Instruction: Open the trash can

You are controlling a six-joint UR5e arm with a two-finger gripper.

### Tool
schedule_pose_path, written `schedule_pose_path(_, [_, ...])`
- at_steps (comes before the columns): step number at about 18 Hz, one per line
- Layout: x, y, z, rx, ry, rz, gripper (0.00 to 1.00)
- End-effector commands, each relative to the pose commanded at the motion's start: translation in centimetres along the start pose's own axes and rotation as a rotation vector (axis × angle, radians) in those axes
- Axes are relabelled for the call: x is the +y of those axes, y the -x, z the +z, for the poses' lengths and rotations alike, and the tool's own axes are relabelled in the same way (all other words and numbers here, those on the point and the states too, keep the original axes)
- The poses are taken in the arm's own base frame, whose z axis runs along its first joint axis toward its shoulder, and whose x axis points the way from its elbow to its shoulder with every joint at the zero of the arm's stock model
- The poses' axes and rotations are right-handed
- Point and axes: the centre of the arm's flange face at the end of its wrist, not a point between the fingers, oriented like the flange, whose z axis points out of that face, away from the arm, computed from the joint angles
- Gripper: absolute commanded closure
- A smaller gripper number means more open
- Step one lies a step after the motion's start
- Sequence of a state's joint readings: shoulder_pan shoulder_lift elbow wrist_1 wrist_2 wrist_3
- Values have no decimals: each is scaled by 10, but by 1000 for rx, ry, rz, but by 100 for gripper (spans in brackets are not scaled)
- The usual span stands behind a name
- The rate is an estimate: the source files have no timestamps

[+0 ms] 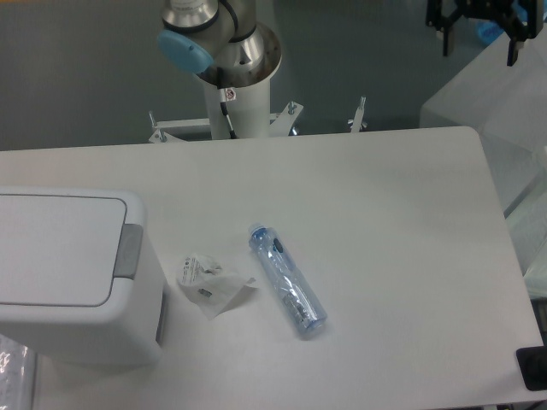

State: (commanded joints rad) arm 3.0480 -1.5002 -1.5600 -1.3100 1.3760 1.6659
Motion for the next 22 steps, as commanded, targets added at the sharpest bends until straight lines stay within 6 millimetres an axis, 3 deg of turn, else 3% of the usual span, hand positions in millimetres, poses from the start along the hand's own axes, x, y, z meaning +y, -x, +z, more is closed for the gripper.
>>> schedule_pose_path(12, [-52, -13, 10, 31, -55, -30, 0])
schedule_pose_path(16, [-65, -14, 18, 55, -83, -167, 0])
schedule_pose_path(22, [-125, -30, 16, 152, -253, -554, 0])
